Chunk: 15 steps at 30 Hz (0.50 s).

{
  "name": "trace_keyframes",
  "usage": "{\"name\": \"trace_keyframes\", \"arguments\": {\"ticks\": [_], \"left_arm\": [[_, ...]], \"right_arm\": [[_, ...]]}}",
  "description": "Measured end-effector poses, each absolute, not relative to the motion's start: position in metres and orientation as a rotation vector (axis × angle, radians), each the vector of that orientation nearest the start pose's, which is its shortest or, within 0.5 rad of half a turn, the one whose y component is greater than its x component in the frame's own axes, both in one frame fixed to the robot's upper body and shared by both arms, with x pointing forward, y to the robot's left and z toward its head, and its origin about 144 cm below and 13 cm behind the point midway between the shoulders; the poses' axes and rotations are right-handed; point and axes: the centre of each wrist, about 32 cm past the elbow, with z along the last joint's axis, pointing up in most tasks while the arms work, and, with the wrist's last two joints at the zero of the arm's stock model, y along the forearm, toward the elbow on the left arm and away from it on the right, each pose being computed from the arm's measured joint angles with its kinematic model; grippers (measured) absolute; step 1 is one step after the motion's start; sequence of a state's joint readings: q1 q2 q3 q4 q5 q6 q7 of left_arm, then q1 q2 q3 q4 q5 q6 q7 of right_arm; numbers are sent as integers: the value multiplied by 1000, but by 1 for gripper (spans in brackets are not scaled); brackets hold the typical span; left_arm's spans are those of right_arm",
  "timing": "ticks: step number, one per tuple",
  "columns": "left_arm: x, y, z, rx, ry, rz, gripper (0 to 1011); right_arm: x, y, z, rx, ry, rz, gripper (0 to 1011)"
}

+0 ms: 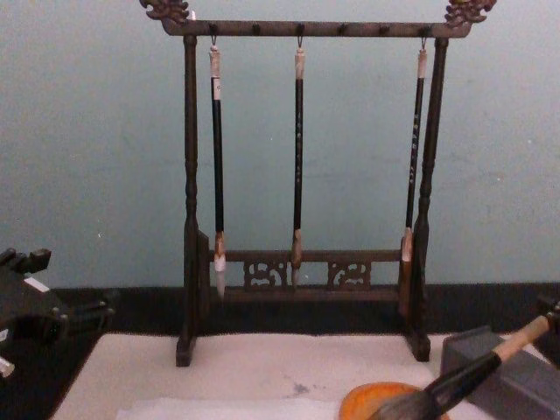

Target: Pick up the brush from the inkstone, write on the paper, then place the brush back to its original position.

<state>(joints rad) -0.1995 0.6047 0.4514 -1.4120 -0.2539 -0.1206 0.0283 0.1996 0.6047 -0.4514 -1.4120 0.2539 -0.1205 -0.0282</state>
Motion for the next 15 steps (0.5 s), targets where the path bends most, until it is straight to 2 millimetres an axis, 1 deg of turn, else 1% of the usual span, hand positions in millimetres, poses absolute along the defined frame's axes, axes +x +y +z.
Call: {"name": "trace_keyframes", "arguments": {"ticks": [15], "left_arm": [[489,310,1140,304,-285,1248,1010]], "right_arm": [[489,-310,1140,-304,-285,-1248,1000]]}}
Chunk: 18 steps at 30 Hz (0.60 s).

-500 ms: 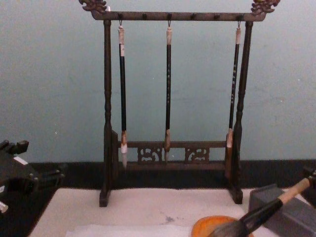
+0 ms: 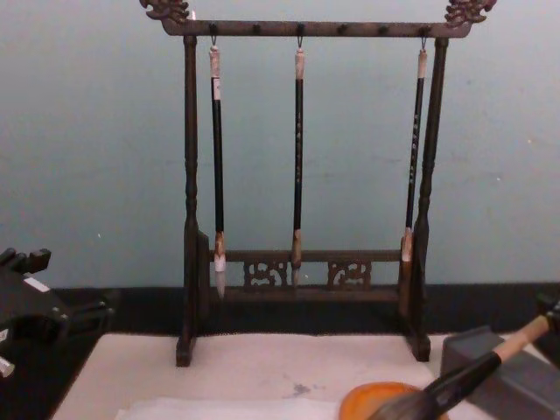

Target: Pick up the brush from the inkstone, write on the paper, then place the brush back to its original position.

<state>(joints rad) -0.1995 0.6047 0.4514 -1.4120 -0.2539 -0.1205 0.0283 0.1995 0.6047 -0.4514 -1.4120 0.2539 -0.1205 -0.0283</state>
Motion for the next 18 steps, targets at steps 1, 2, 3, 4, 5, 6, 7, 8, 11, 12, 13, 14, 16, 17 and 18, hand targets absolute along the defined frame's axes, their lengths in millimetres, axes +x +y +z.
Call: {"name": "trace_keyframes", "arguments": {"ticks": [1,2,3,4,5,6,7,8,11,12,13,14,16,17,18], "left_arm": [[489,310,1140,305,-285,1248,1010],[489,310,1140,304,-285,1248,1010],[489,310,1140,304,-285,1248,1010],[489,310,1140,304,-285,1248,1009],[489,310,1140,304,-285,1248,1009],[489,310,1140,304,-285,1248,1010],[489,310,1140,304,-285,1248,1010],[489,310,1140,304,-285,1248,1010],[489,310,1140,304,-285,1248,1010],[489,310,1140,304,-285,1248,1010],[489,310,1140,304,-285,1248,1009],[489,310,1140,304,-285,1248,1010],[489,310,1140,304,-285,1248,1010],[489,310,1140,304,-285,1248,1010],[489,310,1140,304,-285,1248,1010]], "right_arm": [[489,-310,1140,-305,-285,-1248,1000],[489,-310,1140,-305,-285,-1248,1000],[489,-310,1140,-305,-285,-1248,1000],[489,-310,1140,-305,-285,-1248,1000],[489,-310,1140,-305,-285,-1248,1000],[489,-310,1140,-305,-285,-1248,1000],[489,-310,1140,-305,-285,-1248,1000],[489,-310,1140,-304,-285,-1248,1000],[489,-310,1140,-305,-285,-1248,1000],[489,-310,1140,-305,-285,-1248,1000],[489,-310,1140,-305,-285,-1248,1000],[489,-310,1140,-304,-285,-1248,1000],[489,-310,1140,-305,-285,-1248,1000],[489,-310,1140,-305,-285,-1248,1000],[489,-310,1140,-305,-285,-1248,1000]]}}
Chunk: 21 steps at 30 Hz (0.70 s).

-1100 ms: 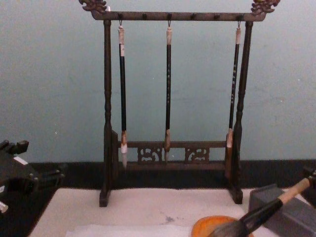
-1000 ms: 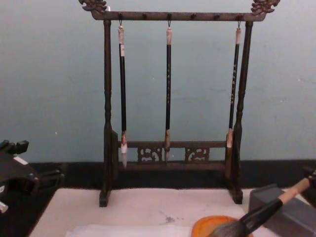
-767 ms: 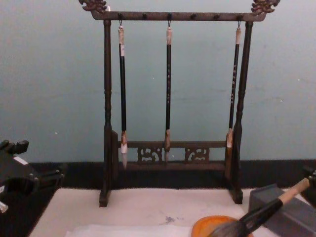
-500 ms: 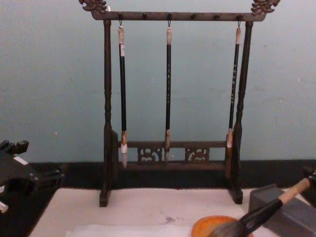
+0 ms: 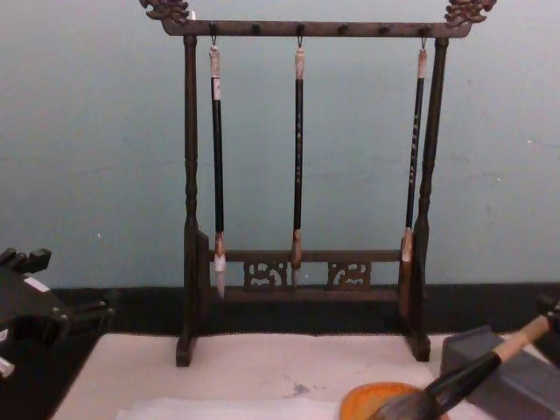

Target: Pick up the brush from the inkstone, write on the paper, then place the brush back to its original position.

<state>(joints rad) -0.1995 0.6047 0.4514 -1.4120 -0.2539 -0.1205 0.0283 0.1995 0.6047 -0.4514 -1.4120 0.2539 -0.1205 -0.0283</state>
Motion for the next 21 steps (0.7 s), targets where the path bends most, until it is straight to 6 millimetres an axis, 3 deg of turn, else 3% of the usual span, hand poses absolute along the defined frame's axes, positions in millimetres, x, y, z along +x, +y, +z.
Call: {"name": "trace_keyframes", "arguments": {"ticks": [21], "left_arm": [[489,310,1140,304,-285,1248,1010]], "right_arm": [[486,-313,1141,-290,-268,-1248,1000]]}}
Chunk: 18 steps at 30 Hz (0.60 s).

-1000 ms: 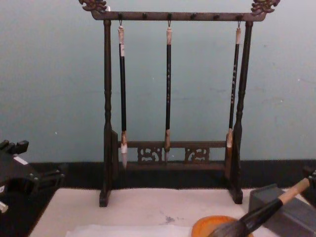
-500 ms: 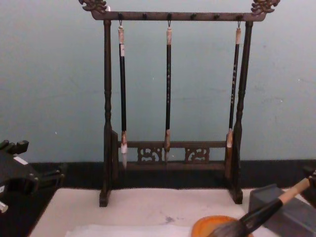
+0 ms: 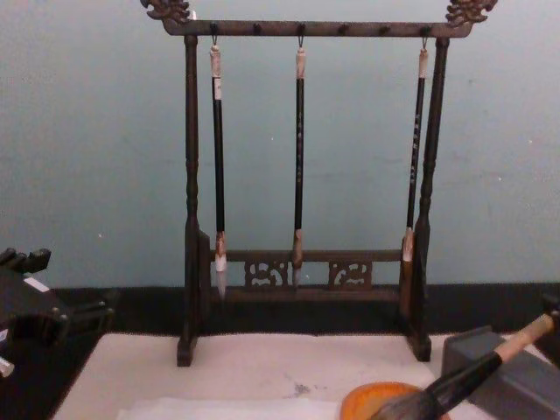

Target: Pick up the brush from the inkstone, write on the paper, then place the brush back to its original position.

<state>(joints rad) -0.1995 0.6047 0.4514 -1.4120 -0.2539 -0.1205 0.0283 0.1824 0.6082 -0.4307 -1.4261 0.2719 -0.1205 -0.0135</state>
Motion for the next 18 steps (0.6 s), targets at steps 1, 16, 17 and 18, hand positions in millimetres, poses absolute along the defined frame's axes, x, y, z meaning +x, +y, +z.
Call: {"name": "trace_keyframes", "arguments": {"ticks": [1,16,17,18], "left_arm": [[489,310,1140,304,-285,1248,1010],[489,310,1140,305,-285,1248,1010],[489,310,1140,305,-285,1248,1010],[489,310,1140,304,-285,1248,1010]], "right_arm": [[484,-315,1142,-283,-259,-1249,1000],[452,-328,1146,114,174,-1246,1000],[450,-328,1145,137,213,-1249,1000],[448,-327,1143,182,291,-1255,1000]]}}
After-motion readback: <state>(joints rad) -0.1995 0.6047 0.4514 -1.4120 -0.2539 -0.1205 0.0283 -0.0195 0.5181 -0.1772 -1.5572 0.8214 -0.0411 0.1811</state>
